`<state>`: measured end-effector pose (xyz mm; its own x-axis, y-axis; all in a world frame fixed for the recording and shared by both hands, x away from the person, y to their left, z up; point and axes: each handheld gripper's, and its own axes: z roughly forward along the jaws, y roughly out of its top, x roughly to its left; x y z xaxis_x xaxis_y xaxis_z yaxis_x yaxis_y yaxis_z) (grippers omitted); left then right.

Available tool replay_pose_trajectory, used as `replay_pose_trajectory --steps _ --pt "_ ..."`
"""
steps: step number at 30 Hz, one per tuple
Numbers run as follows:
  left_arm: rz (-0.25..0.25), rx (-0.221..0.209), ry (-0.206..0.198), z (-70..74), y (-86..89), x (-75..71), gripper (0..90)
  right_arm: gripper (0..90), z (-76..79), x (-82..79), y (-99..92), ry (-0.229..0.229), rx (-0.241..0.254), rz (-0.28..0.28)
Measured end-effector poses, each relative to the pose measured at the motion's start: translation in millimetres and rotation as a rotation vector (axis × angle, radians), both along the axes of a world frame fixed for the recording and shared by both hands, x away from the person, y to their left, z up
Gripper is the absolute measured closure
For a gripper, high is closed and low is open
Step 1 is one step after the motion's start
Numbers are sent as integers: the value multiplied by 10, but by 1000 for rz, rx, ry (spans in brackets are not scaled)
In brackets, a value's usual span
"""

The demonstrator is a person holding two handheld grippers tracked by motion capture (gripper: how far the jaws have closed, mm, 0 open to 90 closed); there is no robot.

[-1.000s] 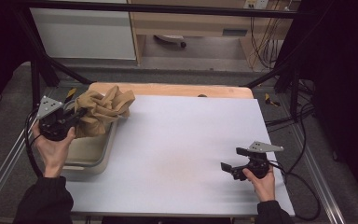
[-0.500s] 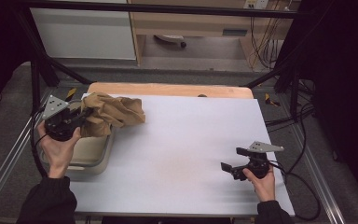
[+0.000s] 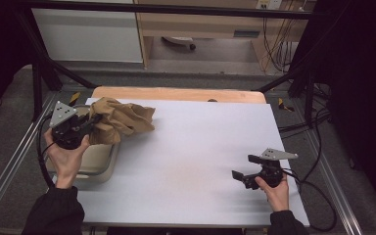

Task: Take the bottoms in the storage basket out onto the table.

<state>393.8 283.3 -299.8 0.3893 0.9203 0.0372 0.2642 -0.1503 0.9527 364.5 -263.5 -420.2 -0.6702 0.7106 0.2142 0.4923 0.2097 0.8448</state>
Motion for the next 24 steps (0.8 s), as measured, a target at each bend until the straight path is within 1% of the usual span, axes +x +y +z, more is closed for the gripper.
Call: replay_pose_trajectory --steps 3,10,12,24 --pt "-1 -8 2 -17 -25 0 802 6 0 -1 0 1 0 -1" --pt "-8 -11 0 -30 -94 9 802 6 2 -2 -2 0 1 -1" --pt "-13 -14 7 -29 -116 9 801 6 2 -1 -4 -1 0 0" --pt "-37 -15 0 -38 -265 11 801 6 1 -2 -1 0 -1 0"
